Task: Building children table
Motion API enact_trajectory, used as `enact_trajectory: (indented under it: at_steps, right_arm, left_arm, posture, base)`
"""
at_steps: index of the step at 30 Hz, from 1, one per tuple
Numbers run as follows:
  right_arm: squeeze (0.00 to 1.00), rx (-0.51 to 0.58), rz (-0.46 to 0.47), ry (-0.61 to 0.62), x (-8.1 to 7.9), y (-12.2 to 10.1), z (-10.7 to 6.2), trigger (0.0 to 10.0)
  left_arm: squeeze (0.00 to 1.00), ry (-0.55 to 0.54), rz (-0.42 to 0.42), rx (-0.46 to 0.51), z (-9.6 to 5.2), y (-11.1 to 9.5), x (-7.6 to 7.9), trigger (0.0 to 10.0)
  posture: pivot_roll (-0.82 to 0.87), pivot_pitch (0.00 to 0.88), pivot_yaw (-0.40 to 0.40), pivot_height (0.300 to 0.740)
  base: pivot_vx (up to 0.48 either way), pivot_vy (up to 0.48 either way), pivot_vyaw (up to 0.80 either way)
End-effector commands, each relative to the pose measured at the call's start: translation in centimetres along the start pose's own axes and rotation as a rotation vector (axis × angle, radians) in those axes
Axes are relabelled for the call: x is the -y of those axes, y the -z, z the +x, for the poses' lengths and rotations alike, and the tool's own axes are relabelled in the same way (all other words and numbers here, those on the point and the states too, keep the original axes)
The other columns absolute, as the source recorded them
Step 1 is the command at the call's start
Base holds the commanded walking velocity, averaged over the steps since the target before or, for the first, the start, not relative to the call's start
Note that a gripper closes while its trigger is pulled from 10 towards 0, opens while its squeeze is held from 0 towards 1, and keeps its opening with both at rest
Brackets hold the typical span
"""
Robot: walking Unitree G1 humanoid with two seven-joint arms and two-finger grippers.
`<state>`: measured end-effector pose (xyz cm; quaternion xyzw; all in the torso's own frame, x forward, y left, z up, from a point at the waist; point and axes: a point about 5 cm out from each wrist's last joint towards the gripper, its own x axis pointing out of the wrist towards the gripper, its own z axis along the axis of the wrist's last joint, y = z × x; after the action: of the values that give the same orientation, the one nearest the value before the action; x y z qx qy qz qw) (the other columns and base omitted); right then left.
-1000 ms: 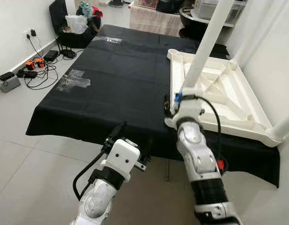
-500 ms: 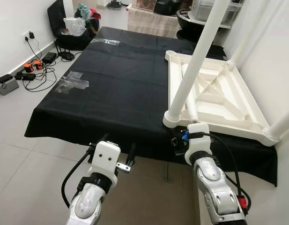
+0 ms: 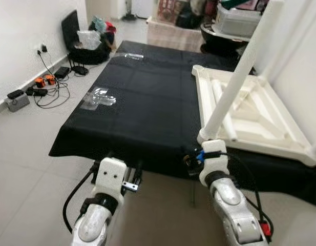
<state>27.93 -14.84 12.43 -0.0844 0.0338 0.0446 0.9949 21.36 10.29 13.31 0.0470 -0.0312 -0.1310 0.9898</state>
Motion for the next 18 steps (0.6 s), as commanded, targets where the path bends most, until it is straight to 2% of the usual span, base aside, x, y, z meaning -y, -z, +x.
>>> enact_trajectory:
  at_steps: [1,6,12,15,18]
  right_arm:
    - [0.0,0.013,0.001,-0.008,0.2,0.0,-0.3,10.0]
    - [0.0,0.016,0.016,-0.022,-0.3,0.1,-0.6,10.0]
    - [0.0,0.03,-0.004,-0.055,-1.1,-0.2,-0.9,10.0]
    - [0.0,0.092,-0.032,-0.121,-2.2,-1.1,-1.3,10.0]
    - [0.0,0.106,-0.038,-0.136,-2.3,-1.3,-1.4,10.0]
  left_arm:
    - [0.0,0.02,0.001,-0.025,0.0,0.4,0.5,10.0]
    - [0.0,0.015,0.003,-0.031,0.0,0.4,0.5,10.0]
    - [0.0,0.01,-0.003,-0.042,0.0,0.5,0.5,10.0]
    - [0.0,-0.001,-0.012,-0.034,0.0,0.2,0.4,10.0]
    - [0.0,-0.003,-0.012,-0.031,0.0,0.1,0.4,10.0]
  posture:
    - [0.05,0.073,-0.112,0.74]
    - [0.05,0.076,-0.112,0.74]
    - [0.05,0.077,-0.107,0.74]
    - [0.05,0.076,-0.106,0.74]
    - [0.05,0.076,-0.106,0.74]
  base:
    - [0.0,0.0,0.0]
    - [0.0,0.0,0.0]
    - [0.0,0.0,-0.8]
    - [0.0,0.0,-0.8]
    - [0.0,0.0,-0.8]
